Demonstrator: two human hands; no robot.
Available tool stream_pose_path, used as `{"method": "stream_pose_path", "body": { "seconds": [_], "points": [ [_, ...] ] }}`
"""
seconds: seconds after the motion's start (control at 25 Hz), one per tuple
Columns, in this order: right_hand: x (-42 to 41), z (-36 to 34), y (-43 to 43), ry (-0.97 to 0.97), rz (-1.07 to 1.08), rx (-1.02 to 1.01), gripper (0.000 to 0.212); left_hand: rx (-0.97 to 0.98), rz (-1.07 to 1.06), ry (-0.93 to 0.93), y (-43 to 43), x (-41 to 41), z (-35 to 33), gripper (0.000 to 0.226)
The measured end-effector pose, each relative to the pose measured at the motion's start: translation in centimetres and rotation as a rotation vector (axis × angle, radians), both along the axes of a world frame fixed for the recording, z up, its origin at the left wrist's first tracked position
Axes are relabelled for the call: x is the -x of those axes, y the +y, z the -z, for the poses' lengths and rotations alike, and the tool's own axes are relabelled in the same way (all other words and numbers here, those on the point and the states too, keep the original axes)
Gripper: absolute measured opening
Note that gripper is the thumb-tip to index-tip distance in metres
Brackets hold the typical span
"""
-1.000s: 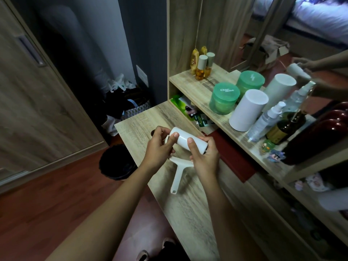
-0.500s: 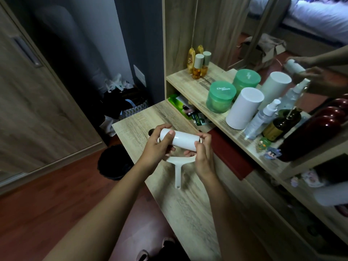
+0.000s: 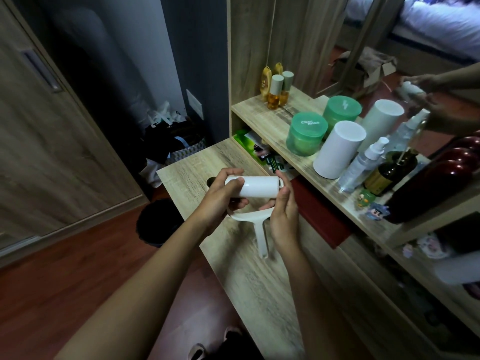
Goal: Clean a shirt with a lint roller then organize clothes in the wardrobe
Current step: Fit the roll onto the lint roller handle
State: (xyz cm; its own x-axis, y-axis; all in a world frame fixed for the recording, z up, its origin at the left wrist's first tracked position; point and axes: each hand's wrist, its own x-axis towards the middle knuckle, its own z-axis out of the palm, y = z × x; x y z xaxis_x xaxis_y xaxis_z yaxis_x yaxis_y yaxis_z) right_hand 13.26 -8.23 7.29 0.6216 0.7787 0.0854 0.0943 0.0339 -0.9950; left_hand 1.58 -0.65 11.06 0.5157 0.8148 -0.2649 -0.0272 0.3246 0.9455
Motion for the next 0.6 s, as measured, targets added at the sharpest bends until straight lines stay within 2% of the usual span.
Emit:
{"method": "stream_pose_path", "body": {
  "seconds": [0.08, 0.16, 0.28, 0.6],
  "points": [
    [0.2, -0.1, 0.1, 0.023, 0.010, 0.006, 0.040, -0.037, 0.003, 0.031, 0.0, 0.0, -0.1, 0.011],
    [0.3, -0.1, 0.2, 0.036, 0.027, -0.001, 0.044, -0.064, 0.028, 0.041, 0.0, 0.2, -0.2, 0.003],
    [0.4, 0.0, 0.3, 0.043, 0.052, 0.025, 0.042, -0.084, 0.094, 0.082, 0.2, 0.6, -0.4, 0.013],
    [0.7, 0.4, 0.0, 0.081, 0.081, 0.053, 0.032, -0.057, 0.180, 0.160, 0.4, 1.0, -0.2, 0.013]
  ]
}}
